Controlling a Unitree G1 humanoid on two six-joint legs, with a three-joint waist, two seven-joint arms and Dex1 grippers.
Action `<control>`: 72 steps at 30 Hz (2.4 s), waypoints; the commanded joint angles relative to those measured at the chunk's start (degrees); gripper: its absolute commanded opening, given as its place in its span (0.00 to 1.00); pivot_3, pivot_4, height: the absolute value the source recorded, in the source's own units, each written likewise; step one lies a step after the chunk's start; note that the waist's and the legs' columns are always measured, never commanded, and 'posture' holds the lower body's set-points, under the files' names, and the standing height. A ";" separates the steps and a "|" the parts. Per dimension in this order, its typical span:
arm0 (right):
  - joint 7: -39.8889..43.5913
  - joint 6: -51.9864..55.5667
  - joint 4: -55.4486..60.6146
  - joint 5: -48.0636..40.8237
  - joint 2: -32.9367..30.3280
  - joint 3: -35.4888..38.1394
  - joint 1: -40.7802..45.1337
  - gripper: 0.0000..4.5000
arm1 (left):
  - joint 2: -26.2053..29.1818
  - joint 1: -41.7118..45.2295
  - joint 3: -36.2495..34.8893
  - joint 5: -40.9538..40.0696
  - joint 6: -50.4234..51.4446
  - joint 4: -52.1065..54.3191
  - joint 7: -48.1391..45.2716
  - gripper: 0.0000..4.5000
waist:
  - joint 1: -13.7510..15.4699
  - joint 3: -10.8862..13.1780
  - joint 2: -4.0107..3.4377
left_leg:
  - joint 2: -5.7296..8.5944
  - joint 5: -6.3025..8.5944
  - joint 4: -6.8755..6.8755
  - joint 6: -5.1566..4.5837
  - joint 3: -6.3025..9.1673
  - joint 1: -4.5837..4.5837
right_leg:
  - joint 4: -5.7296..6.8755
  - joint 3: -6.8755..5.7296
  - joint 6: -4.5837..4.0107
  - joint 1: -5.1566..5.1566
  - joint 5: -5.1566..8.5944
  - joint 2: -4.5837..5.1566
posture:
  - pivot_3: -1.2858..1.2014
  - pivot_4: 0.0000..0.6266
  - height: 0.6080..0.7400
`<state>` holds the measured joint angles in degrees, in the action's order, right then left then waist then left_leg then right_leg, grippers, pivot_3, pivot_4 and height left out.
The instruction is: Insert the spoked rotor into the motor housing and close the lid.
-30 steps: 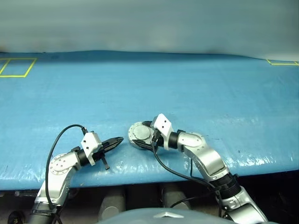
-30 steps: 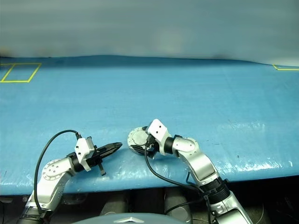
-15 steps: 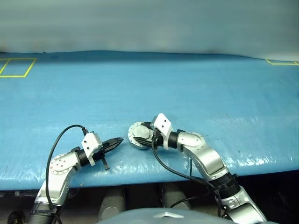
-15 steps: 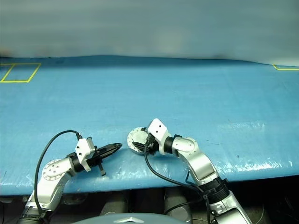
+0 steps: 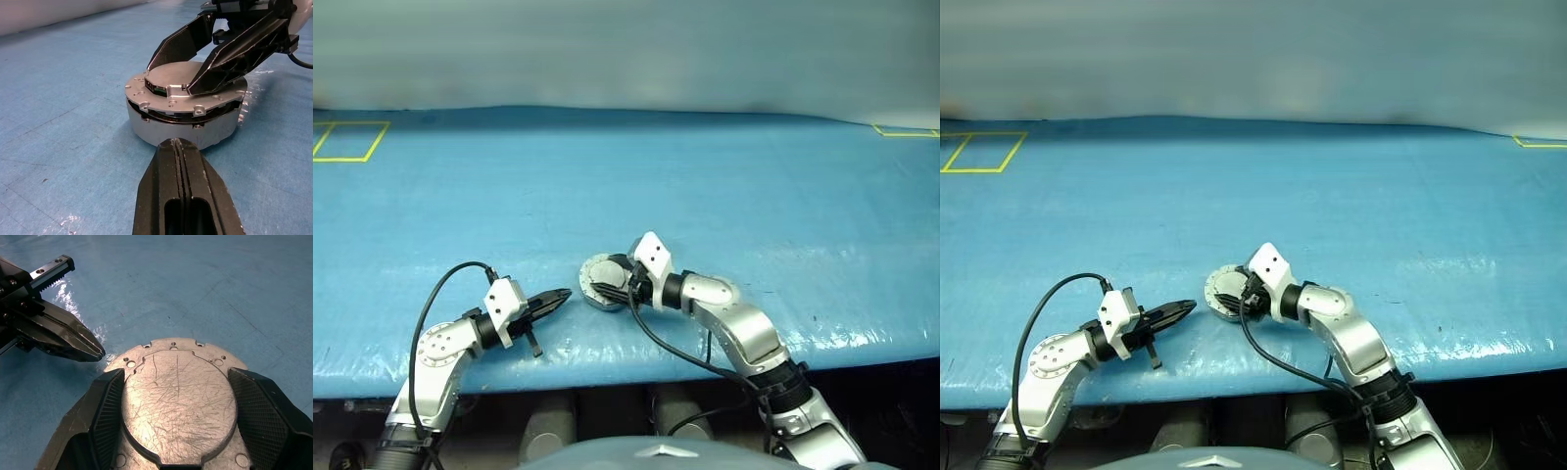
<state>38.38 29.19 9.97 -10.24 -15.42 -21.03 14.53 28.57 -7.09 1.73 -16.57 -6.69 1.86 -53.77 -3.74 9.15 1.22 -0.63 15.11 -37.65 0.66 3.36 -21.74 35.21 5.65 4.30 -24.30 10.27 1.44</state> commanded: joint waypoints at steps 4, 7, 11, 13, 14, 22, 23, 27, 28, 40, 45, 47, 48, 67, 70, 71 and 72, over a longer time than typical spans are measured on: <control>-0.68 -1.81 -1.78 2.90 -0.23 -1.46 0.31 0.68 | -0.10 -0.08 -0.18 -0.31 -0.38 0.88 0.29 0.00 | -0.03 -0.01 0.02 | 0.00 0.00 -0.01 0.00 0.00 0.02 | 0.00 0.00 0.00 0.02 0.00 0.00 | 0.52 0.24 1.00; -0.78 -1.69 -2.70 3.74 -0.44 -1.89 0.30 0.68 | -0.16 -0.21 -0.19 -0.41 -0.24 0.99 0.34 0.00 | -0.04 -0.02 0.02 | 0.00 0.00 -0.02 0.00 0.00 0.06 | 0.02 0.00 0.00 0.05 0.00 0.00 | 0.52 0.24 1.00; -1.86 -0.06 -3.85 4.90 -0.49 -2.15 0.37 0.68 | -0.78 -0.37 -0.55 -1.24 0.14 1.14 0.72 0.00 | -0.06 -0.03 0.02 | -0.01 0.00 -0.05 0.00 0.00 0.12 | 0.03 0.00 0.00 0.12 0.00 0.00 | 0.52 0.24 1.00; -2.08 1.70 -4.08 4.37 -0.21 -1.91 0.40 0.68 | -0.92 -0.38 -0.63 -1.72 0.58 1.27 0.76 0.00 | -0.06 -0.03 0.02 | -0.01 0.00 -0.07 0.00 0.01 0.17 | 0.04 0.00 0.00 0.16 0.00 -0.01 | 0.52 0.24 1.00; -2.12 2.33 -4.13 4.04 -0.09 -1.76 0.39 0.68 | -0.92 -0.30 -0.63 -1.82 0.82 1.35 0.84 0.00 | -0.07 -0.04 0.01 | -0.01 0.00 -0.08 0.00 0.01 0.19 | 0.06 0.00 0.00 0.17 0.00 -0.01 | 0.52 0.24 1.00; -1.22 2.08 -4.06 4.81 -1.93 -2.06 0.70 0.68 | -1.44 0.40 -1.52 -3.31 3.30 2.17 2.62 0.00 | -0.07 -0.04 0.01 | -0.02 0.00 -0.16 -0.01 0.04 0.43 | 0.04 0.00 0.01 0.48 0.01 -0.01 | 0.52 0.24 1.00; -1.12 2.04 -4.08 4.76 -2.14 -2.00 0.73 0.68 | -1.67 0.54 -1.68 -3.58 3.60 2.29 2.98 0.00 | -0.03 -0.04 0.01 | -0.02 0.00 -0.16 0.00 0.04 0.43 | 0.04 -0.01 0.01 0.48 0.01 -0.01 | 0.52 0.24 1.00; -1.16 1.75 -4.22 4.94 -2.76 -1.82 1.01 0.68 | -2.23 1.06 -2.11 -5.06 5.50 2.91 3.51 0.00 | 0.02 -0.04 0.01 | -0.01 0.00 -0.16 0.00 0.04 0.43 | 0.03 -0.01 0.01 0.49 0.01 0.00 | 0.52 0.24 1.00; -1.41 1.46 -4.45 5.38 -2.91 -1.96 1.16 0.68 | -2.27 1.13 -2.15 -5.28 5.95 3.08 3.70 0.00 | 0.02 -0.04 0.01 | -0.01 0.00 -0.16 0.00 0.05 0.43 | 0.01 -0.01 0.01 0.50 0.01 0.00 | 0.52 0.24 1.00; -0.94 -0.65 -5.41 4.77 -4.04 -1.16 2.05 0.68 | -2.46 1.43 -2.32 -6.25 8.12 4.42 4.24 0.00 | 0.14 -0.04 0.01 | -0.01 0.00 -0.17 0.00 0.05 0.42 | -0.06 -0.01 0.02 0.53 0.01 0.00 | 0.52 0.24 1.00; -0.78 -0.99 -5.87 5.48 -4.20 -2.10 2.05 0.68 | -4.13 2.40 -2.49 -7.72 9.37 4.99 5.15 0.00 | 0.19 -0.03 0.01 | 0.00 0.00 -0.16 0.00 0.06 0.38 | -0.10 -0.02 0.02 0.52 0.01 0.01 | 0.52 0.24 1.00; -0.79 -0.94 -5.71 5.52 -4.11 -2.28 1.96 0.68 | -4.79 2.91 -2.55 -8.34 9.91 4.94 5.59 0.00 | 0.20 -0.03 0.00 | 0.00 0.00 -0.16 0.00 0.07 0.38 | -0.11 -0.02 0.02 0.52 0.01 0.01 | 0.52 0.24 1.00; -0.82 -0.92 -5.64 5.53 -4.07 -2.31 1.94 0.68 | -4.97 3.20 -2.48 -8.84 10.59 4.94 5.53 0.00 | 0.20 -0.03 0.00 | 0.00 0.00 -0.16 0.00 0.07 0.38 | -0.10 -0.03 0.02 0.52 0.01 0.01 | 0.52 0.24 1.00; -1.86 -0.74 -3.98 5.42 -3.57 -2.10 1.04 0.68 | -4.13 8.51 7.02 0.49 15.96 -0.90 5.45 0.00 | 0.29 -0.12 -0.08 | 0.03 0.00 -0.14 0.00 0.12 0.38 | -0.14 -0.04 0.02 0.56 0.01 0.01 | 0.52 0.24 1.00; -2.12 -0.23 -3.49 5.02 -3.66 -1.67 0.75 0.68 | -4.00 7.86 7.14 0.84 15.38 -0.83 5.29 0.00 | 0.32 -0.18 -0.07 | 0.03 0.00 -0.15 0.00 0.12 0.41 | -0.17 -0.04 0.03 0.59 0.02 0.02 | 0.52 0.24 1.00; -2.14 -0.14 -3.40 4.93 -3.68 -1.56 0.69 0.68 | -3.92 7.67 7.15 0.89 15.19 -0.78 5.24 0.00 | 0.32 -0.19 -0.07 | 0.03 0.00 -0.14 0.00 0.13 0.41 | -0.18 -0.04 0.03 0.59 0.02 0.02 | 0.52 0.24 1.00; -2.16 -0.08 -3.35 4.80 -3.66 -1.44 0.63 0.68 | -3.84 7.51 7.17 0.95 15.09 -0.72 5.25 0.00 | 0.32 -0.20 -0.07 | 0.03 0.00 -0.14 0.00 0.13 0.41 | -0.18 -0.04 0.03 0.59 0.02 0.02 | 0.52 0.24 1.00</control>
<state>37.36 26.88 7.83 -6.83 -17.99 -23.34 16.30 24.40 1.82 6.98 -17.79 7.77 2.23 -48.34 -3.42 8.96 1.15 -0.60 15.11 -37.78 0.67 3.49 -21.33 35.02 5.61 4.33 -23.71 10.28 1.46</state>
